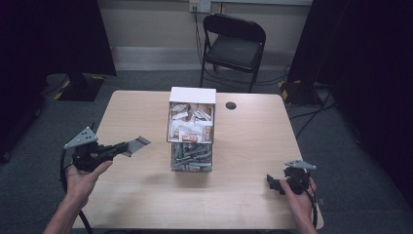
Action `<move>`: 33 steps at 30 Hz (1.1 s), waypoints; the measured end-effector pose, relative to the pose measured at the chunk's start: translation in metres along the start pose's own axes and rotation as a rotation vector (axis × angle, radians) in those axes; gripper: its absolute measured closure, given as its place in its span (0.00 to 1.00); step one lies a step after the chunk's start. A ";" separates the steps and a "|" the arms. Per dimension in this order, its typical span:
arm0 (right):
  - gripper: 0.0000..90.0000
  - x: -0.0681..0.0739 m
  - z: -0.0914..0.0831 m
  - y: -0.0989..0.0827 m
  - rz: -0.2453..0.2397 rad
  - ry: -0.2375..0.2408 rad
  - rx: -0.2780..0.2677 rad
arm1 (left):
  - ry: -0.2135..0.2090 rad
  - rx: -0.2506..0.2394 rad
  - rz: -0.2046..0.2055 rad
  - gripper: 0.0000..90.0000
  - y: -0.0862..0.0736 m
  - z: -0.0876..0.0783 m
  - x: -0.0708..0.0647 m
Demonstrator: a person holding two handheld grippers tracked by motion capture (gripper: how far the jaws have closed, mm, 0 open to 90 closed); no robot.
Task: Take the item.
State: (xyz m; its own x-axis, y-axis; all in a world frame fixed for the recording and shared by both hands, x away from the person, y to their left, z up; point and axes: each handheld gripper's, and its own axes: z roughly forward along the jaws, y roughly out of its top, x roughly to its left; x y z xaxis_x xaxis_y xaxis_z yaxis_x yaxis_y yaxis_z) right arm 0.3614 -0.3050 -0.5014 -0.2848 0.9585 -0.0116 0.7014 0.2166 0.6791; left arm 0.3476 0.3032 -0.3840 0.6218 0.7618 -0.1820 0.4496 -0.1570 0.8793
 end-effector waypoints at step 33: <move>0.00 0.000 0.000 0.000 -0.005 0.003 0.000 | 0.083 0.140 -0.012 1.00 -0.012 0.058 0.039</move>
State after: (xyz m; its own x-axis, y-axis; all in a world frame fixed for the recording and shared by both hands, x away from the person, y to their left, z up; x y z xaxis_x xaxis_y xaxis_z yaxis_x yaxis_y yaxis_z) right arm 0.3620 -0.3053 -0.5014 -0.2904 0.9568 -0.0126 0.6998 0.2213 0.6792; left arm 0.4034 0.2983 -0.4268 0.5635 0.8124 -0.1501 0.5452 -0.2291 0.8064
